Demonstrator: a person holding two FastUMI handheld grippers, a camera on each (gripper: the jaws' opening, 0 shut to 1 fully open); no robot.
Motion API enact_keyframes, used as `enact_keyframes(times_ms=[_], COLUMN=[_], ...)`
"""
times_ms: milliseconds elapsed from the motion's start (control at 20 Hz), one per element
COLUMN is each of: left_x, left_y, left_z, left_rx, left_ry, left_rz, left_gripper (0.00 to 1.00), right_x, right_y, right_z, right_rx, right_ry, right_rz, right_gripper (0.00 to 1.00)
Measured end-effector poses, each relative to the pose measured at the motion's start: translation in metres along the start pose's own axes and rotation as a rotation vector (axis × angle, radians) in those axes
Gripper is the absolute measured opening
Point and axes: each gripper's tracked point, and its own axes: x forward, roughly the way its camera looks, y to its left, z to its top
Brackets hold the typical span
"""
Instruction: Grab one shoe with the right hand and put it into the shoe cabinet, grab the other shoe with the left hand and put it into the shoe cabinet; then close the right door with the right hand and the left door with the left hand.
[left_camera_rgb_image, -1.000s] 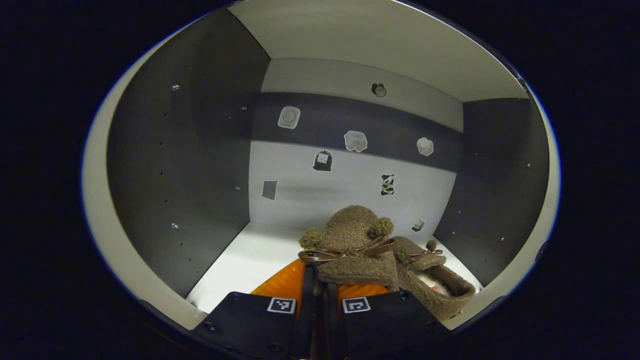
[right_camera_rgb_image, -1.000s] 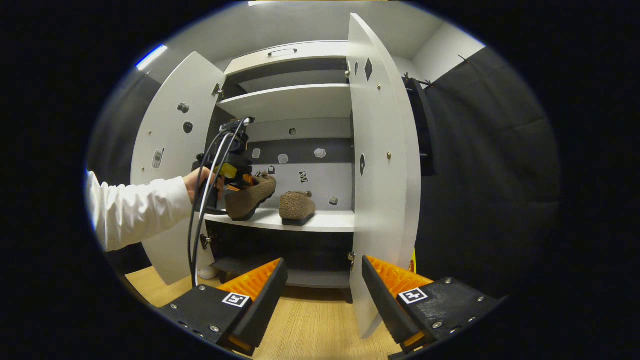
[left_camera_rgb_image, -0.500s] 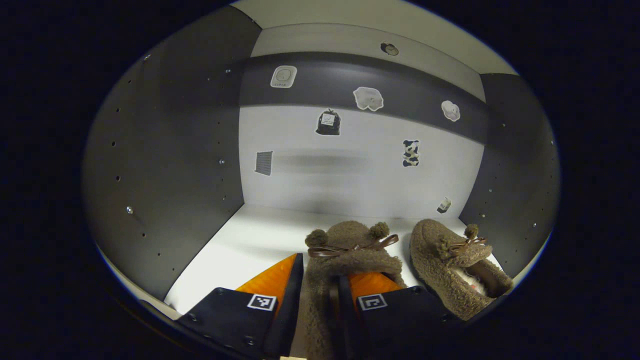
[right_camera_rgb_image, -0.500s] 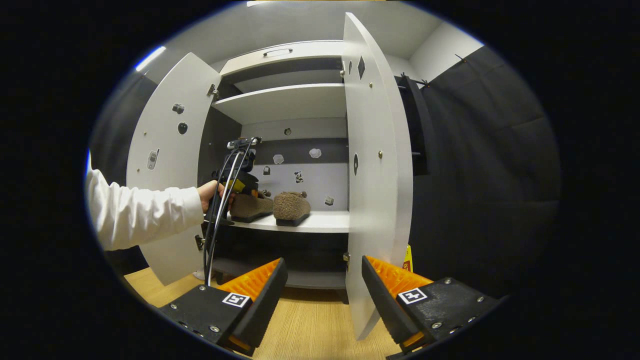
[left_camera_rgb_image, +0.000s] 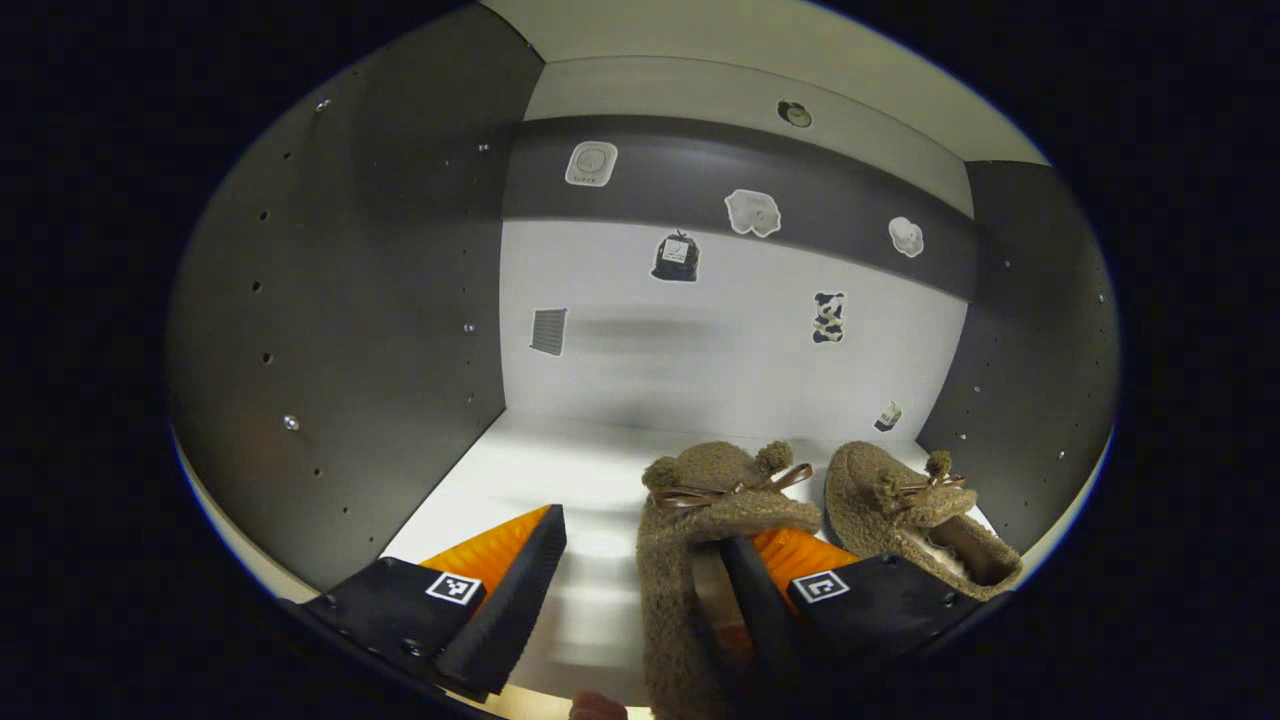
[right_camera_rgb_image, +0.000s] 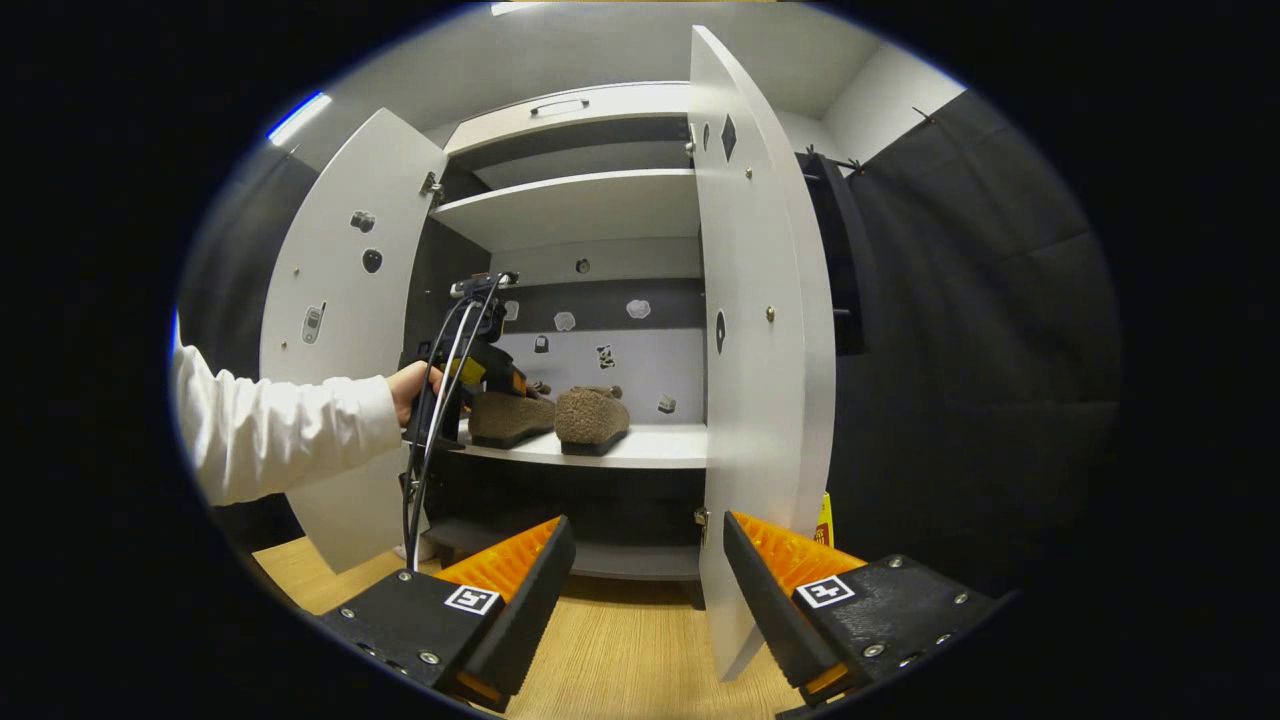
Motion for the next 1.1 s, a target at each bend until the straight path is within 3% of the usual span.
enact_keyframes(times_ms=[450,750,1100], left_x=[-0.054,-0.152,-0.258], left_y=[-0.03,-0.031,-0.007], left_z=[0.013,0.067,0.06], left_rx=[0.061,0.048,0.041], left_ry=[-0.061,-0.264,-0.4], left_rz=[-0.126,-0.162,-0.134], left_gripper=[0.97,0.96,0.97], right_x=[-0.005,-0.01,-0.016], right_y=[0.012,0.017,0.024], right_z=[0.004,0.015,0.026], right_rx=[0.016,0.014,0.038], right_ry=[-0.005,-0.032,-0.068], right_rz=[0.023,0.034,0.06], right_gripper=[0.92,0.92,0.92])
